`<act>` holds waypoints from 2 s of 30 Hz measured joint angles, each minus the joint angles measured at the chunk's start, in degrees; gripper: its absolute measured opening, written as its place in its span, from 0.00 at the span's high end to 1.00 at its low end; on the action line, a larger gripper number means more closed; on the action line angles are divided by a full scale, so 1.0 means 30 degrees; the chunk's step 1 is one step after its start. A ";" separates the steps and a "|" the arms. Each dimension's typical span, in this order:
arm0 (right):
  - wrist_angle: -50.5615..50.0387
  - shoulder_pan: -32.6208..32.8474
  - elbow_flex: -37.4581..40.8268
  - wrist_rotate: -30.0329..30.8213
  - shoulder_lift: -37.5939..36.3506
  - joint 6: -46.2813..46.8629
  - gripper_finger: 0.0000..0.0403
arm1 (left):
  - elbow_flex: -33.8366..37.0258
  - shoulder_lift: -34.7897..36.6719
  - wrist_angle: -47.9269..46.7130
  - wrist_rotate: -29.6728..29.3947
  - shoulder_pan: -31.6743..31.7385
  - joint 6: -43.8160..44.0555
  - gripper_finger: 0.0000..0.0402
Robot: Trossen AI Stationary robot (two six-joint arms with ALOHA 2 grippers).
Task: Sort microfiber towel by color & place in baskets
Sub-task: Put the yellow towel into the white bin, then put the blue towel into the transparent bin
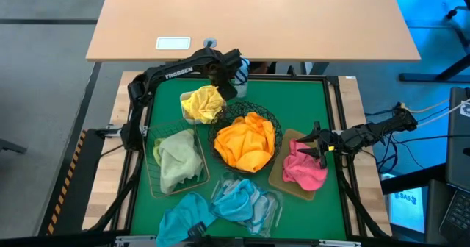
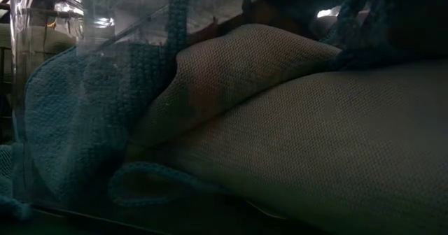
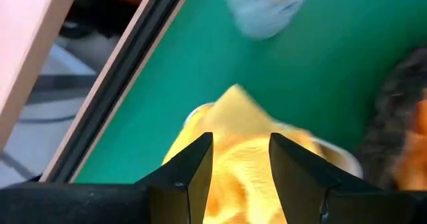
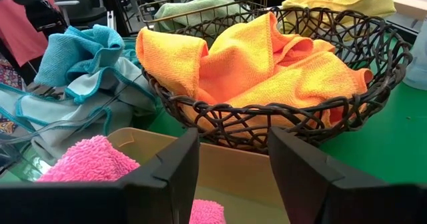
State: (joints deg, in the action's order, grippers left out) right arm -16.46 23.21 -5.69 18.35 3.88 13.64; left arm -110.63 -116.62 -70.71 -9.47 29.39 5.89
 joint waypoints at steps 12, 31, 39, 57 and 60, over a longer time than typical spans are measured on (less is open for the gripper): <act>-0.0010 0.0004 0.0000 0.0000 0.0000 0.0002 0.56 | 0.5913 0.0007 -0.0105 -0.0030 0.0450 -0.0030 0.65; -0.0013 0.0000 0.0000 0.0007 -0.0007 0.0003 0.56 | 0.3343 -0.0007 -0.0758 -0.0098 0.0436 -0.0671 0.65; -0.0018 0.0003 0.0000 0.0007 0.0000 0.0004 0.56 | -0.0491 -0.0007 -0.4064 -0.0075 0.0004 -0.0664 0.65; 0.1019 -0.0004 0.0015 0.2817 -0.0007 -0.2014 0.56 | -0.4787 0.2907 -0.6456 0.0505 -0.8039 0.3654 0.65; 0.3194 -0.0004 0.0113 0.2774 -0.0015 -0.4039 0.56 | -0.4787 0.3226 -0.6451 -0.0289 -1.0069 0.5204 0.65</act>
State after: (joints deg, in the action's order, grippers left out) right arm -6.88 23.20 -5.36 26.67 3.84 1.52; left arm -124.99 -106.94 -90.06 -10.34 -0.82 21.50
